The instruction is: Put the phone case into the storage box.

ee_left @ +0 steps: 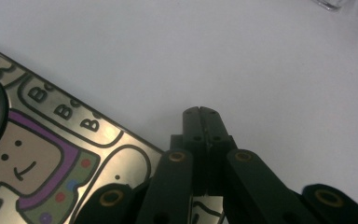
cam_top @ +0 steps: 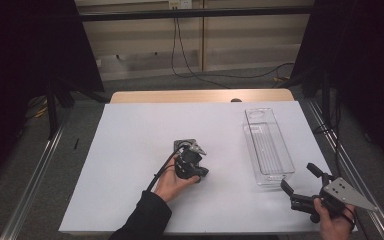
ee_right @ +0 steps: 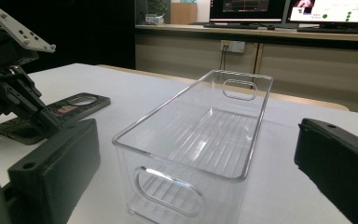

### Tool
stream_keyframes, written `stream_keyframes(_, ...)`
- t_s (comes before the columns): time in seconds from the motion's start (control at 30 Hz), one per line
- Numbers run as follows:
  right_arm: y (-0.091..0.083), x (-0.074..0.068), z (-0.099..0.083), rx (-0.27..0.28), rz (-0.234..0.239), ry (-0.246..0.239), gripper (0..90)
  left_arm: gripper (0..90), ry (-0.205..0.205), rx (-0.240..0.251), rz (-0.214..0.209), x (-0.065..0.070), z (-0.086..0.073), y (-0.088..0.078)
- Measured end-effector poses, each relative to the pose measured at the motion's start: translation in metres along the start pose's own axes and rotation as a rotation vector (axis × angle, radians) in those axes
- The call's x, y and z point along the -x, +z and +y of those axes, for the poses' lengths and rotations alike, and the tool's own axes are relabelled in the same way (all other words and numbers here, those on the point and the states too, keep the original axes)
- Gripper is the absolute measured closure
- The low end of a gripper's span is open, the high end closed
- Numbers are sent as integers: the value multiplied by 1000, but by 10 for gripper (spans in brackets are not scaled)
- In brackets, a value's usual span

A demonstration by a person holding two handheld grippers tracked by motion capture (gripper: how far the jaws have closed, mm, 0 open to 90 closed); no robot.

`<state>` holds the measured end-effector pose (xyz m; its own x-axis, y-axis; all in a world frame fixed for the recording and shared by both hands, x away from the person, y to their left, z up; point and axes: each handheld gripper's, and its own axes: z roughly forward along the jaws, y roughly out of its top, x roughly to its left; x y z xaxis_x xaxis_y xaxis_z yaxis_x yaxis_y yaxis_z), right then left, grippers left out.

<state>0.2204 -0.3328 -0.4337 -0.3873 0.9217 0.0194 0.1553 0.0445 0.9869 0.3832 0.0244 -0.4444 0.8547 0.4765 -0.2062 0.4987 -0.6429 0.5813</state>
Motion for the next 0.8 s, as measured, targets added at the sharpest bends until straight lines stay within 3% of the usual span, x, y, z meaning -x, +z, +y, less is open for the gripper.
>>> stream_keyframes(0.8,0,0,0,-1,3,-6,0,900,-4,-17,17,-7,-29,-27)
